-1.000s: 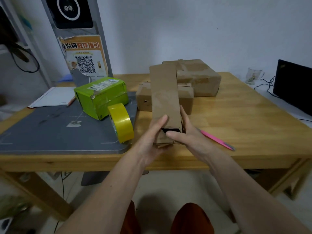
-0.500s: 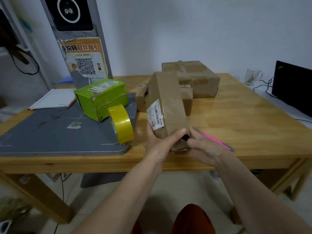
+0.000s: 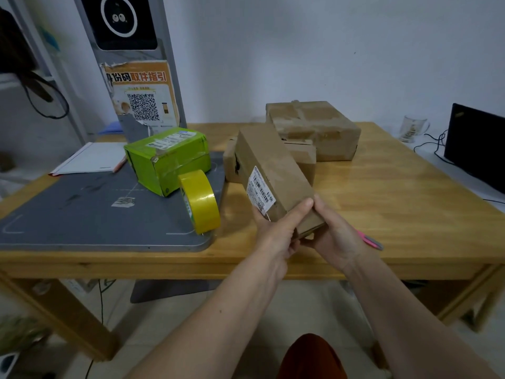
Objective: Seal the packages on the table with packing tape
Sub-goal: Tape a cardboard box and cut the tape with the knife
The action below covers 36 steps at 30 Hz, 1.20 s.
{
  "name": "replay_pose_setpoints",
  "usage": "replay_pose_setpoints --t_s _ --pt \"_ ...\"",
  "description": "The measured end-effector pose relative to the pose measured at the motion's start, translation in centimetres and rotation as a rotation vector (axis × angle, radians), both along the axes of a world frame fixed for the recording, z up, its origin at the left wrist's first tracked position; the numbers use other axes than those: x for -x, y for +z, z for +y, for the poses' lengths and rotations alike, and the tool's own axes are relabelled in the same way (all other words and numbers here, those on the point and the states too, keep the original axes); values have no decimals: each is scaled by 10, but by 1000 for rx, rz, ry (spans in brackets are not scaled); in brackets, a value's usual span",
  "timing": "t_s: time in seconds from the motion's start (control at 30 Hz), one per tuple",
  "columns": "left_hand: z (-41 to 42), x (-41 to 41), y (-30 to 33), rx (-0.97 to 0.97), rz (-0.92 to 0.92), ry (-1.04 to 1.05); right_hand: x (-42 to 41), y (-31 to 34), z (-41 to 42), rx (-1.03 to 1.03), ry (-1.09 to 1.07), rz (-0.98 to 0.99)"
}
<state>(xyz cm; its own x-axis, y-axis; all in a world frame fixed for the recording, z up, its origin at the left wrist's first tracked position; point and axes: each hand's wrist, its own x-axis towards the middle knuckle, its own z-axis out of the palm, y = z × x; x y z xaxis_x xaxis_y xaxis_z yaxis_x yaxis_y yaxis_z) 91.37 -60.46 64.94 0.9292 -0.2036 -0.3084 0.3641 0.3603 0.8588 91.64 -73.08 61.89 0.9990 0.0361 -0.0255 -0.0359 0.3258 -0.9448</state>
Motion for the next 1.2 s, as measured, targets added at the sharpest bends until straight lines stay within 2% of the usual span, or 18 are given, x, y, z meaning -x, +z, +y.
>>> replay_pose_setpoints --t_s 0.1,0.2,0.3,0.4,0.47,0.57,0.63,0.7,0.77,0.87,0.93,1.07,1.13,1.2 --pt "3 -3 -3 13 53 -80 -1 6 -1 85 -47 26" --pt "13 -4 -8 -36 54 -192 -5 12 -7 253 -97 70" --pt "19 -8 -12 -375 -114 3 -13 15 -17 365 -223 204" --pt "28 -15 -11 -695 -319 167 -18 15 -26 323 -296 317" --pt "33 -23 -12 -745 -426 179 -22 14 -31 273 -317 351" --pt "38 -32 -13 -673 -402 198 -28 14 -37 167 -335 387" --pt "37 -33 -16 -695 -448 205 -30 13 -41 127 -338 394" --pt "36 -29 -19 -819 -565 216 -32 12 -45 138 -333 394" --pt "37 -25 -20 -1047 -754 222 -33 13 -47 176 -315 394" --pt "36 -29 -13 -1404 -1040 46 -37 14 -48 191 -244 389" --pt "33 -39 -4 -1547 -1104 -163 -41 15 -47 187 -197 396" --pt "30 -73 24 -1686 -1027 -538 -49 17 -47 186 -171 419" --pt "28 -87 34 -1625 -927 -715 -51 17 -47 186 -147 424" --pt "24 -95 34 -1601 -898 -764 -52 17 -48 160 -128 415"
